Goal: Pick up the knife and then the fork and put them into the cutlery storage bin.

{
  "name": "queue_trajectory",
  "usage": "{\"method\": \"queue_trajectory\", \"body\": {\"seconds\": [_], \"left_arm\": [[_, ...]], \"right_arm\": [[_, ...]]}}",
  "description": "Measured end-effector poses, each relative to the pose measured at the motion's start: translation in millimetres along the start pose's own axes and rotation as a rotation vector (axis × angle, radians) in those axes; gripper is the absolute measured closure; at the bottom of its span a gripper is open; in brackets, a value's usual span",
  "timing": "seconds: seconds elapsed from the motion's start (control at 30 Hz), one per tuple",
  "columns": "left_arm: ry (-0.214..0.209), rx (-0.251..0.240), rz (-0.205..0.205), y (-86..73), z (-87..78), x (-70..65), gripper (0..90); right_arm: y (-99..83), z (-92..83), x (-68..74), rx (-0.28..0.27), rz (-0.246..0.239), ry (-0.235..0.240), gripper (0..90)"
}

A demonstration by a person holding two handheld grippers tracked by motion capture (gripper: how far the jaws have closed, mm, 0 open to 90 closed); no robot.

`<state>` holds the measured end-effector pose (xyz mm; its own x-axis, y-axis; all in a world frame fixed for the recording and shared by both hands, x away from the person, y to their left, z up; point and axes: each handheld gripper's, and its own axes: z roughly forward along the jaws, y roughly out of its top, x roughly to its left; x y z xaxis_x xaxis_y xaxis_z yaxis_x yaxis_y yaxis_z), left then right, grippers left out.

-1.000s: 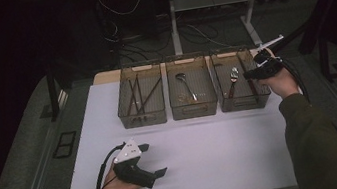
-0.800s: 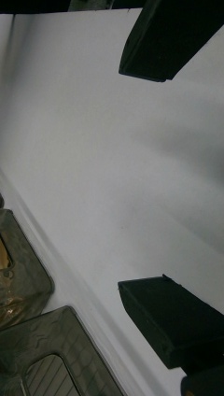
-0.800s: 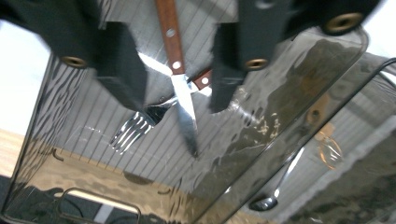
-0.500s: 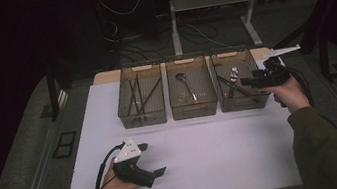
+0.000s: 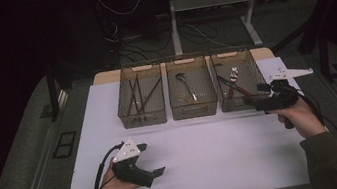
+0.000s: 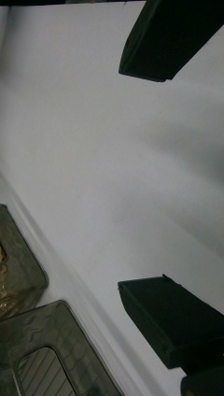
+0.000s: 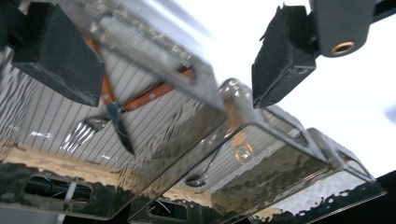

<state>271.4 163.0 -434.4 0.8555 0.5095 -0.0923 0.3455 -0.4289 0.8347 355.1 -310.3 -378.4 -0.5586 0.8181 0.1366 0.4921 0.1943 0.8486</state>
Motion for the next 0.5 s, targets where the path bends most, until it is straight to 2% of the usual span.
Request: {"method": "queue_trajectory", "body": {"seconds": [0.03,0.2,0.33,0.5], "left_arm": [[0.001,0.0,-0.001,-0.1,0.0,0.2,0.0],[0.0,-0.005,-0.011,-0.7,0.1,1.1,0.0],[0.002,-0.001,-0.008,-0.7,-0.6,1.9,0.0],[0.009,-0.007,-0.013,-1.1,-1.6,3.0,0.0]], "right_arm": [[-4.1,-1.5,3.3,-0.006,0.003,0.001,12.5],[-27.2,-8.3,18.3,-0.023,0.001,-0.005,12.3],[-43.1,-11.3,27.9,0.003,-0.014,0.012,12.3],[-62.7,-15.8,37.6,-0.001,-0.027,0.026,12.3]]}}
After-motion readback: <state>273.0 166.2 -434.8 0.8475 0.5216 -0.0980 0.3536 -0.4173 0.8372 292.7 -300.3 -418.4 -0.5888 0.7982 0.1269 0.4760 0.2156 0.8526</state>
